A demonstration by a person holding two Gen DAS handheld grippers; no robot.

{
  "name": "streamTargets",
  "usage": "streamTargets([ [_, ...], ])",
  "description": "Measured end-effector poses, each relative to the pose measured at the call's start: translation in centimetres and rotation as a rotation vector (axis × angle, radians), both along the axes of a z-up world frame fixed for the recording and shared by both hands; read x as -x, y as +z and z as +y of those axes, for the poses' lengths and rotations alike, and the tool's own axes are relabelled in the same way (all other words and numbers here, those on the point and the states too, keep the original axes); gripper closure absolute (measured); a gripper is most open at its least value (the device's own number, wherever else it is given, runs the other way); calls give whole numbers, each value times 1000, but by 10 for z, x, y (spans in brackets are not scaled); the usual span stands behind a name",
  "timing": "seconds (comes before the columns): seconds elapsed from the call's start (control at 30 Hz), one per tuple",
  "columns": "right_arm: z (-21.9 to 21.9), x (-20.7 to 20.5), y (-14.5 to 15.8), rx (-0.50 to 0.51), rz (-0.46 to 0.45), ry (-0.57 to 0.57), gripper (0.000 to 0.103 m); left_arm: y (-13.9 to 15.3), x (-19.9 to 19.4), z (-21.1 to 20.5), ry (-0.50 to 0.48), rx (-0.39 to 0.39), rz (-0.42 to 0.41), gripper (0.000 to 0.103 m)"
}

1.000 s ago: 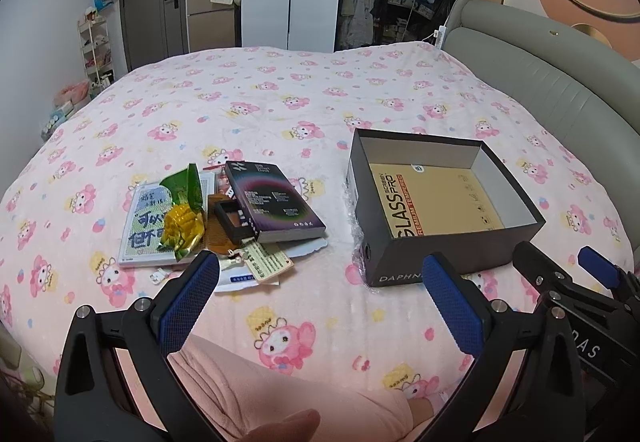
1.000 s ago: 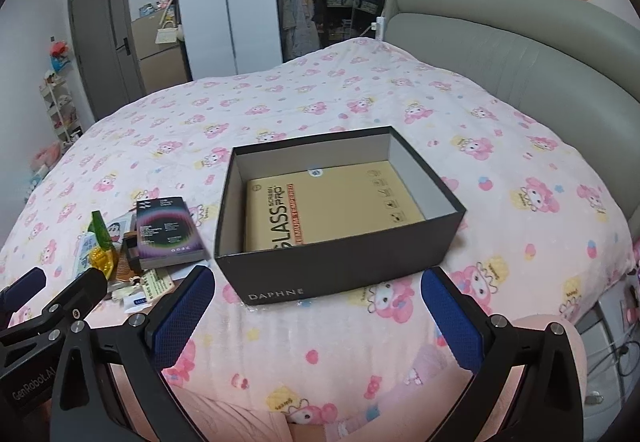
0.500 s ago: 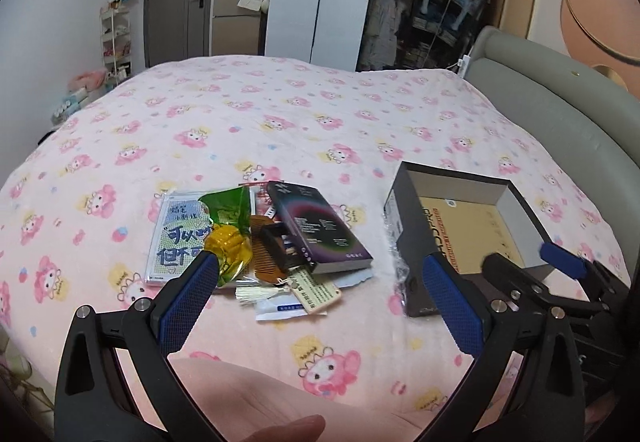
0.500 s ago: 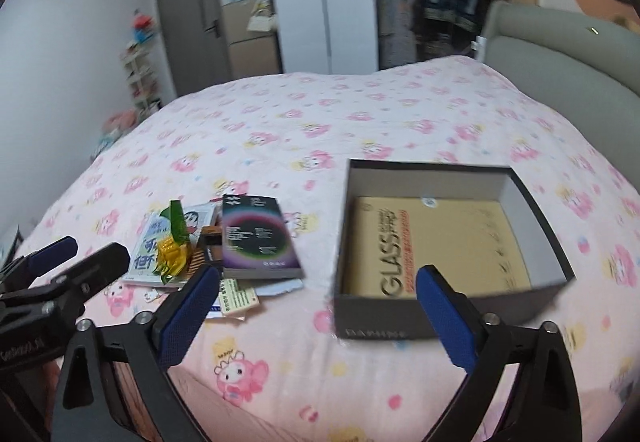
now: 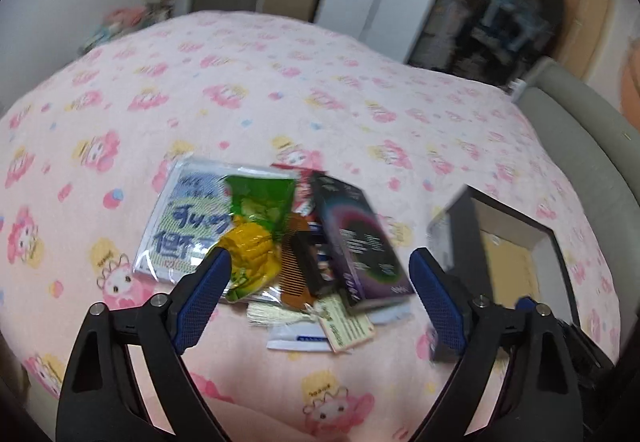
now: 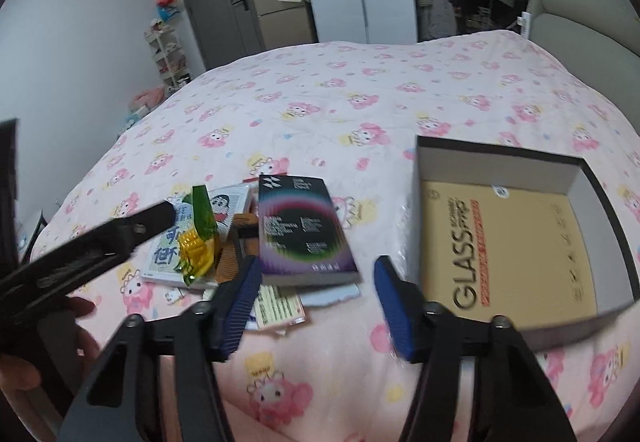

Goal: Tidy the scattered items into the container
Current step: 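Reach the right tool toward the clear-bagged Shin-chan kit in the pile, then grasp the clear-bagged Shin-chan kit with the right tool and lift it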

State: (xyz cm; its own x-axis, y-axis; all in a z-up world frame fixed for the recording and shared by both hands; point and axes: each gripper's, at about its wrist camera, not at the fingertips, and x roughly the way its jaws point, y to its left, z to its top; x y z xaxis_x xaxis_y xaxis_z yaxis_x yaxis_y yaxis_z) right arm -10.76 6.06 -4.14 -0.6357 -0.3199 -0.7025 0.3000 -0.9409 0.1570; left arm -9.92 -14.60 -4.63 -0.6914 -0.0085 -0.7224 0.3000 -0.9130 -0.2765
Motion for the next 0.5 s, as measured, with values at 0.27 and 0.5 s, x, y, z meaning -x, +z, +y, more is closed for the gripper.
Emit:
streamTargets([
  [0.27,-36,31,-10,-24,-50,108,77,-15,19,-57,67,-42,-71,24],
  [0.5,-110,49,-27,59,-173,323,77,-37,31,-153,135,-219,-140,25],
])
